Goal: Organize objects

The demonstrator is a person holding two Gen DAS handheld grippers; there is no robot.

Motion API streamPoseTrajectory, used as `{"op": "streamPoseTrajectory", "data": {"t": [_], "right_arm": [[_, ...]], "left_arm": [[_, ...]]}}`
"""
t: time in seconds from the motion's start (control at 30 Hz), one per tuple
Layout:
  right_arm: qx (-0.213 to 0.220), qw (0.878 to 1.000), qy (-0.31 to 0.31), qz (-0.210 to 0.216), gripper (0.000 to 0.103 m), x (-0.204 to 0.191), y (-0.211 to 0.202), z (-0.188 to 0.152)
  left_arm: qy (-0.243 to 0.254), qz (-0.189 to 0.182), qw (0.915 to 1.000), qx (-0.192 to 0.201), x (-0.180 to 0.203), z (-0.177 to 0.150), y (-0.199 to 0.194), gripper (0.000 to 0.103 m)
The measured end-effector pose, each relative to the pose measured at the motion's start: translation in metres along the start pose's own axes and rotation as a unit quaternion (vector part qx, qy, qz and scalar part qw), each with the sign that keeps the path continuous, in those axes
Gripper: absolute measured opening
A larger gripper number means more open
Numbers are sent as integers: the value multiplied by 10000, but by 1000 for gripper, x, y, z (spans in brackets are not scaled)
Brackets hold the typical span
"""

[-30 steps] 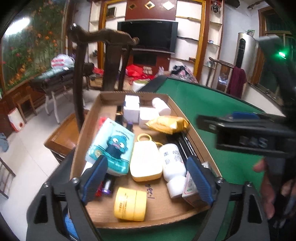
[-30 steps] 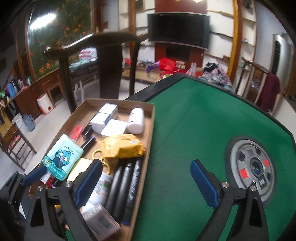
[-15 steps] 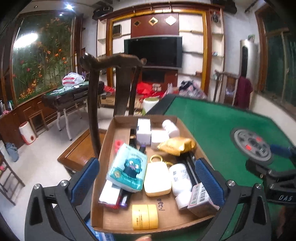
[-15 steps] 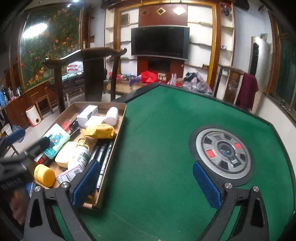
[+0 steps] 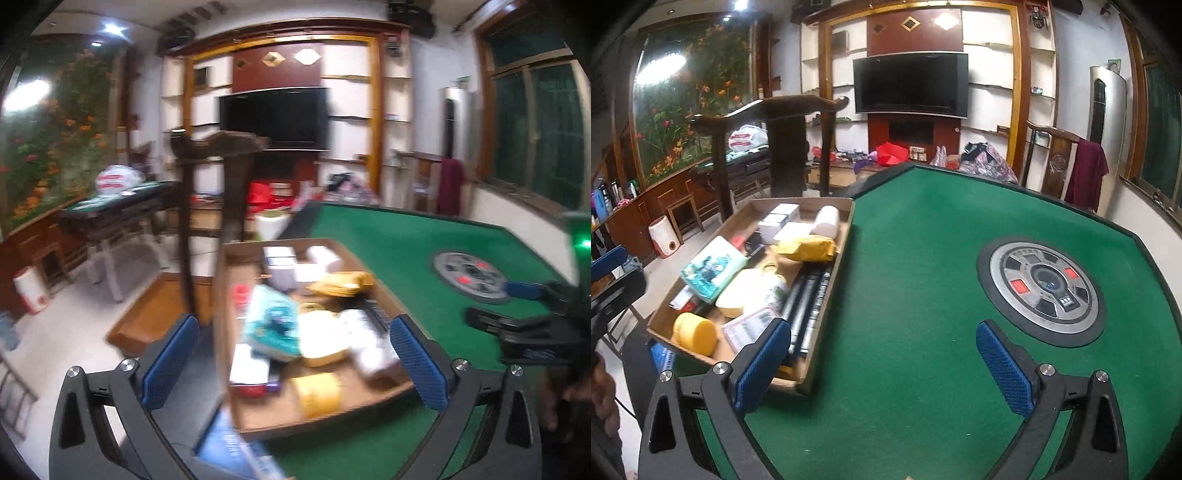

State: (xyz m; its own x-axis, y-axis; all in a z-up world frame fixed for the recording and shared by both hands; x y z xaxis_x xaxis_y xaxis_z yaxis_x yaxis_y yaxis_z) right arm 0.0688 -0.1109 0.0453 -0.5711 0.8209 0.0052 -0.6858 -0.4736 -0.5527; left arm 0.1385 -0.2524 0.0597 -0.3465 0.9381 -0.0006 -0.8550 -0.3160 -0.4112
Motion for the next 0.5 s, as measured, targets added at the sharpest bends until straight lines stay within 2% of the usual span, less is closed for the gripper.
{"op": "streamPoseTrajectory", "data": {"t": [0.07, 0.13, 0.17, 0.23, 0.3, 0.33, 0.4, 0.47, 0.5], "right_arm": [[39, 10000, -27, 23, 102, -5, -1, -1], [-5, 9999, -101, 17, 102, -9, 1, -4], [-16, 9999, -114, 10, 102, -10, 2, -5], [-44, 9999, -116, 26, 102, -10, 4, -6], [-44, 9999, -105, 4, 102, -9, 4, -6], [-47, 9999, -92, 2, 102, -8, 4, -7], [-55, 10000, -73, 6, 102, -8, 4, -7], [-61, 10000, -79, 6, 102, -8, 5, -7], [-65, 9999, -83, 6, 102, -8, 5, -7]], "left_arm": [[-26, 151, 9997, -201, -5, 0, 6, 103], [87, 497, 9974, -520, -9, -1, 14, 103], [102, 569, 9968, -543, -10, -1, 15, 103], [64, 413, 9975, -568, -8, -2, 14, 103], [50, 408, 9972, -621, -7, -2, 13, 103], [151, 466, 9970, -605, -5, -1, 12, 103], [432, 831, 9942, -519, -1, 0, 11, 103], [615, 1276, 9896, -254, 2, -1, 3, 103], [600, 1226, 9903, -277, 4, -2, 2, 103]]}}
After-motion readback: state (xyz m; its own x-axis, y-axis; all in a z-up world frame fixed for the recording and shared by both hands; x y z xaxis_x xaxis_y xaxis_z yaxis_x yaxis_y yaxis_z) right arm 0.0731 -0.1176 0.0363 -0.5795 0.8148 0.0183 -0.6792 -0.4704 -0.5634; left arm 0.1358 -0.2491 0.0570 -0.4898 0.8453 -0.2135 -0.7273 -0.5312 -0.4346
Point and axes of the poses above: each gripper's, at about its wrist camera, not at the fingertips, and y roughly the way its jaws point, x to its right, z to its top, the point moved 5 cm from there along y, roughly the way its jaws point, and after that the axes turned 2 degrees about x, right-handed, at the moved point
